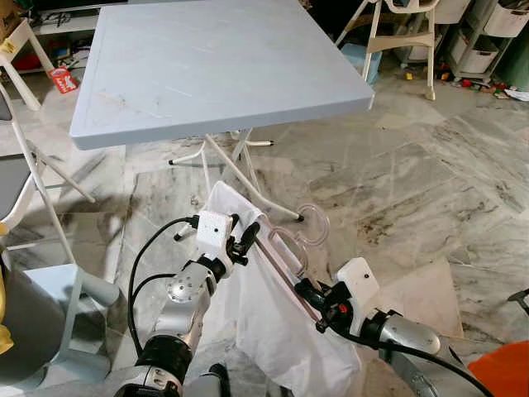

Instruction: Hang hanger

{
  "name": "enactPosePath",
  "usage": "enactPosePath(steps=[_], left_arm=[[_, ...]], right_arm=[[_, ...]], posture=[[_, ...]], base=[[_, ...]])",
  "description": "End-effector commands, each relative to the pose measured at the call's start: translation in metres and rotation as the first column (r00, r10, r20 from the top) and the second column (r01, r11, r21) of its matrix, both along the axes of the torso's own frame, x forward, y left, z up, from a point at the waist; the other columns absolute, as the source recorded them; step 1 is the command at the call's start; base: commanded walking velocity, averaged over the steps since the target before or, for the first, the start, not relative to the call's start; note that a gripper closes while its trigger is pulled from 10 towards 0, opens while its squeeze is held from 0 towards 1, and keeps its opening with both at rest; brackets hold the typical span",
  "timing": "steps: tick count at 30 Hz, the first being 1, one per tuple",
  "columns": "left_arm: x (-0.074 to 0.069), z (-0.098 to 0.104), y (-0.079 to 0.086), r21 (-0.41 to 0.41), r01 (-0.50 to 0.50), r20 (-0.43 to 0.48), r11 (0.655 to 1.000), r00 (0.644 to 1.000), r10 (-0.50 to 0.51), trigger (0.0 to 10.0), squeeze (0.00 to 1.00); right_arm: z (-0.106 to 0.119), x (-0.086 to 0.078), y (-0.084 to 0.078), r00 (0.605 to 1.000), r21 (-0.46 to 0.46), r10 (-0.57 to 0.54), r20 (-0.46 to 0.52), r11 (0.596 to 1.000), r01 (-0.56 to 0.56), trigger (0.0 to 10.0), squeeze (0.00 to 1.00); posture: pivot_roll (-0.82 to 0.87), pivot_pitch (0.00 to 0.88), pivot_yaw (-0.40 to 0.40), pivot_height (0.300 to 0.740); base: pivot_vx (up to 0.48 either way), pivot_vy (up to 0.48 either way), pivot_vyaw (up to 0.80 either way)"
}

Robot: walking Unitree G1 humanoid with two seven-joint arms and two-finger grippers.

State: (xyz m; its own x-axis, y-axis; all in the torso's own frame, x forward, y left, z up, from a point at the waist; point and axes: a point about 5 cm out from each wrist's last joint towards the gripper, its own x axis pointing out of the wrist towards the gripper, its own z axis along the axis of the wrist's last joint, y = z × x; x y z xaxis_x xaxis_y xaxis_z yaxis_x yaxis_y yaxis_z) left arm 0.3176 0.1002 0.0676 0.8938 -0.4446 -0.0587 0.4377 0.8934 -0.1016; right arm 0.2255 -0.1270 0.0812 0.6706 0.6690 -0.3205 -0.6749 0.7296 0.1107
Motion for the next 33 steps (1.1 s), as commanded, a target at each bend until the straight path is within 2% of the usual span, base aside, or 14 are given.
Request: enactPosePath(steps=[1,20,29,33], left_arm=[[0.001,0.0,0.002,0.004,-0.008,0.001,1.0,1.0,0.008,0.0,0.0],[0.003,0.003,0.004,0.005,-0.018,0.038,1.0,0.999,0.018,0.0,0.0],[0.01,0.01,0.015,0.023,-0.062,0.062,0.998,0.996,0.061,0.0,0.0],[0.012,0.011,0.019,0.036,-0.076,0.064,0.996,0.995,0.074,0.0,0.0]], right_arm=[[0.005,0.0,0.002,1.0,0.011,0.005,0.023,1.0,-0.005,10.0,0.0],[-0.003,0.005,0.002,0.998,-0.035,-0.058,0.017,0.998,0.059,10.0,0.0],[-0.012,0.01,-0.02,0.991,-0.15,-0.125,0.039,0.98,0.129,10.0,0.0],[-0.012,0.011,-0.025,0.989,-0.153,-0.139,0.044,0.978,0.144,10.0,0.0]], posture=[[-0.05,0.157,0.01,0.74],[-0.04,0.155,0.008,0.74],[-0.04,0.155,0.017,0.74],[-0.04,0.153,0.022,0.74]], base=[[0.0,0.0,0.0],[0.0,0.0,0.0],[0.0,0.0,0.0],[0.0,0.0,0.0]])
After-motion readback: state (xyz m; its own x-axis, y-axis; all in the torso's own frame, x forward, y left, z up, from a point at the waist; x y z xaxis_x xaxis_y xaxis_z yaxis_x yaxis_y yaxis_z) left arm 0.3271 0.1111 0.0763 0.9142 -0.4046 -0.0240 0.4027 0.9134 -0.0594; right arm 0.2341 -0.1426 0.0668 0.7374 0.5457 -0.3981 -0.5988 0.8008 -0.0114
